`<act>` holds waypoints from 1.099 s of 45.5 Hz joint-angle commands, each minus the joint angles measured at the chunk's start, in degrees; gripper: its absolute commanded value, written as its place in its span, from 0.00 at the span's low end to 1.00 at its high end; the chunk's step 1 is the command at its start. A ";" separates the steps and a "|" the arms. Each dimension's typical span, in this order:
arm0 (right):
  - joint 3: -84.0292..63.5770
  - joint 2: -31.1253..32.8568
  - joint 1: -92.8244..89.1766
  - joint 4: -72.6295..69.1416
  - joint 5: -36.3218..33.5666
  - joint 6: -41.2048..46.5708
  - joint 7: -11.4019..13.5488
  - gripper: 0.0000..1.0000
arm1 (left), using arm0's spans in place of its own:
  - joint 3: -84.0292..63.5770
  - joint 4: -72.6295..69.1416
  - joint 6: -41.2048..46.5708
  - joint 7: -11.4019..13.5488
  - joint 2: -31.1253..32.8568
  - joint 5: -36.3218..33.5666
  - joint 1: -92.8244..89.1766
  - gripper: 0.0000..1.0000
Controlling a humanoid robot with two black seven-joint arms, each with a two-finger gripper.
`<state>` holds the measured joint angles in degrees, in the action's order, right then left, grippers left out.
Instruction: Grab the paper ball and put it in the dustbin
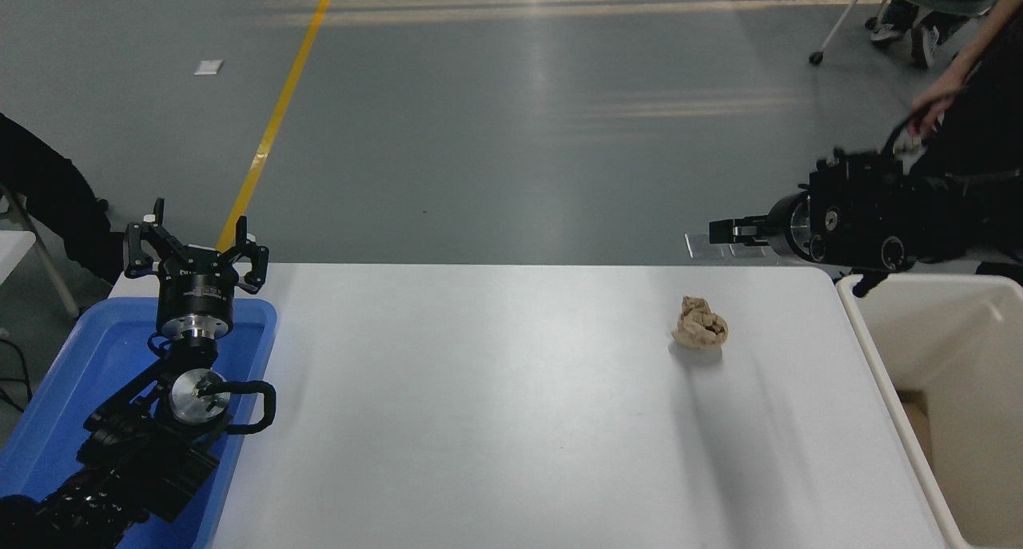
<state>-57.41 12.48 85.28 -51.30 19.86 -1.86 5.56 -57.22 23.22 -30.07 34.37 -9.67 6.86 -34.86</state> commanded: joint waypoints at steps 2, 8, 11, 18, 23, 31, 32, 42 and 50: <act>10.29 -4.39 -14.08 10.07 1.41 -3.06 0.06 1.00 | 0.01 -0.01 0.01 -0.01 0.00 -0.01 -0.03 0.99; 10.65 -5.80 -16.80 12.45 1.50 -3.67 -0.03 1.00 | 0.01 0.07 0.01 -0.01 0.00 -0.01 -0.03 0.99; 11.00 -5.98 -17.51 13.24 1.50 -3.85 -0.03 1.00 | 0.01 -0.01 0.01 -0.01 0.00 -0.01 -0.03 0.99; 11.09 -6.94 -20.15 16.31 1.76 -3.94 -0.03 1.00 | 0.01 -0.01 0.01 -0.01 0.00 -0.01 -0.03 0.99; 11.18 -7.91 -22.25 19.03 3.95 -4.02 0.06 1.00 | 0.01 -0.01 -0.08 -0.01 0.00 -0.01 -0.03 0.99; 13.37 -10.55 -25.60 24.22 7.64 -6.04 0.59 0.99 | 0.01 -0.01 0.01 -0.01 0.00 -0.01 -0.03 0.99; 13.63 -10.72 -25.86 24.40 8.17 -6.13 0.76 0.99 | 0.01 -0.01 0.01 -0.01 0.00 -0.01 -0.03 0.99; 14.60 -12.31 -27.79 26.51 9.50 -6.31 0.85 0.97 | 0.01 -0.01 0.01 -0.01 0.00 -0.01 -0.03 0.99; 14.69 -12.48 -29.73 28.09 11.34 -6.31 0.85 0.79 | 0.01 -0.01 0.01 -0.01 0.00 -0.01 -0.03 0.99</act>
<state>-43.36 0.99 58.31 -25.80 28.72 -7.87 6.31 -57.22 23.22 -30.07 34.36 -9.67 6.85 -34.90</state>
